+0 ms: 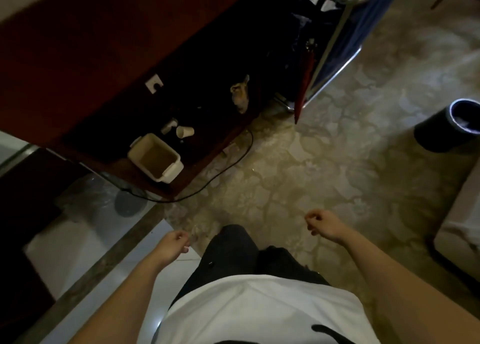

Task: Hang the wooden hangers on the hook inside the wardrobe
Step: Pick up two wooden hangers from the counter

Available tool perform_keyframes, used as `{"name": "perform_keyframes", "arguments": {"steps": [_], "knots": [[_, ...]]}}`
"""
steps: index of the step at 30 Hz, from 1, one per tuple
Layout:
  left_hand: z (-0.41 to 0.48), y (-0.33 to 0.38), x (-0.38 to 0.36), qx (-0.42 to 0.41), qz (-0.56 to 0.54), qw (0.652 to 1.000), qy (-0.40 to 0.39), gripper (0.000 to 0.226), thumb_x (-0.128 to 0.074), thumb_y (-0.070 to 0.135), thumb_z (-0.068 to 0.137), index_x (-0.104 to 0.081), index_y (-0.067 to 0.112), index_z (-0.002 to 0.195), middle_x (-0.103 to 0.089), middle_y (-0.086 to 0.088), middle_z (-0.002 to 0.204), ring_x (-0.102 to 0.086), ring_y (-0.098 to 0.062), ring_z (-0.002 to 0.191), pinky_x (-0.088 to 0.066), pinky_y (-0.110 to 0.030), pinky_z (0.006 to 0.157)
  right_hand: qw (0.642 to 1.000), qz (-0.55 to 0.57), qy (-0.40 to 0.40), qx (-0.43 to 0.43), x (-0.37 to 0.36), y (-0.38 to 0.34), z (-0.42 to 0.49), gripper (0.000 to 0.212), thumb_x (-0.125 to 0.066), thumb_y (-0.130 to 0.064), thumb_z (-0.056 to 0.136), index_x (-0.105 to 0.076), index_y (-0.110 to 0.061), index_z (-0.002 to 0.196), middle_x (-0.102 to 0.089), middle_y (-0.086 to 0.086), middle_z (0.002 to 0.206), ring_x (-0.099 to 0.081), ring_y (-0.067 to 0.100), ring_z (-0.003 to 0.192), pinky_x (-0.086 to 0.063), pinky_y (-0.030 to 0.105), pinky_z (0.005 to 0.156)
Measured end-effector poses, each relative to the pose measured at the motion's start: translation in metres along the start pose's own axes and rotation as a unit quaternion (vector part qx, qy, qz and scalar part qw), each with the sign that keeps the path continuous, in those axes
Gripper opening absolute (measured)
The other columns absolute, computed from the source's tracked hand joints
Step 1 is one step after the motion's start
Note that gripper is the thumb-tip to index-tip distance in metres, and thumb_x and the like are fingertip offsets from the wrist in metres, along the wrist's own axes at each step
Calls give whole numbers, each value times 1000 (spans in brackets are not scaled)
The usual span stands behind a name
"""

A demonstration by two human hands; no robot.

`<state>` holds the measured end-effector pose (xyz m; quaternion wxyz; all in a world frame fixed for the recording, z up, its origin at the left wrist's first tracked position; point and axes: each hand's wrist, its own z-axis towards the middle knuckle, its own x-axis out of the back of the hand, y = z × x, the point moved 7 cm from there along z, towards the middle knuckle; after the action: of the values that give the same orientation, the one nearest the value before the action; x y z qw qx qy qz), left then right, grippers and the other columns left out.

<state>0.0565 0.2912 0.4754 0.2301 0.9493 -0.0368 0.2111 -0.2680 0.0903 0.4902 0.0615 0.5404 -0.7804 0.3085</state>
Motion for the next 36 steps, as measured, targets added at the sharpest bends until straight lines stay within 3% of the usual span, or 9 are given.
{"name": "perform_keyframes", "arguments": {"steps": [3,6,8,10,14,17,22,29,36], "knots": [[12,47,-6,-19,10,999,-26,15,-42,18,97,-56,13,93,-59,-9,94,-55,-18,82,-40,-22,63,999,-40,-28,-21,15,-4,18,30,-41,-16,98,-55,1,118,-62,21,107,-56,20,83,-45,19,58],[34,107,4,-63,7,997,-45,14,-43,18,96,-55,19,88,-57,-6,86,-55,-17,80,-44,-25,70,999,-41,-29,-5,40,-37,48,30,-40,-17,98,-56,1,117,-59,14,97,-55,20,81,-40,12,49],[50,151,19,-111,31,992,-45,11,-44,19,96,-54,23,92,-58,-2,87,-57,-18,88,-47,-31,82,999,-35,-11,26,62,-72,69,30,-41,-14,97,-56,4,116,-57,13,94,-54,21,80,-45,13,57],[63,198,42,-162,49,985,-36,10,-45,22,96,-53,26,100,-59,2,93,-59,-19,96,-48,-35,90,997,-31,7,63,86,-113,89,30,-43,-13,96,-57,5,116,-58,13,90,-55,22,77,-46,24,68],[73,298,93,-245,89,965,-18,14,-45,28,96,-54,27,106,-61,3,98,-59,-18,100,-47,-34,89,987,-31,41,152,138,-209,110,26,-44,-9,95,-57,2,114,-58,12,91,-55,18,72,-45,14,62],[67,367,140,-288,127,949,-8,20,-45,30,96,-55,25,112,-58,8,97,-59,-16,100,-47,-31,83,968,-18,83,238,181,-286,110,23,-47,-12,95,-58,-13,116,-63,11,103,-60,19,88,-50,18,73],[16,457,211,-374,187,907,42,28,-44,37,95,-53,28,120,-57,10,112,-56,-10,110,-47,-27,91,918,-37,123,376,245,-408,67,24,-49,-13,94,-60,-15,115,-65,3,97,-63,12,81,-48,21,77],[-56,532,244,-466,193,854,128,33,-46,34,95,-52,24,125,-59,8,121,-55,-4,109,-43,-14,86,835,-58,148,526,310,-523,7,23,-52,-21,93,-61,-24,114,-68,-2,102,-65,10,96,-48,30,91],[-62,568,258,-471,101,851,210,33,-47,35,94,-51,26,125,-55,10,127,-50,-2,114,-44,-25,97,800,-72,100,587,347,-602,-5,21,-49,-23,94,-58,-29,112,-65,-4,104,-62,11,100,-50,31,91]]}}
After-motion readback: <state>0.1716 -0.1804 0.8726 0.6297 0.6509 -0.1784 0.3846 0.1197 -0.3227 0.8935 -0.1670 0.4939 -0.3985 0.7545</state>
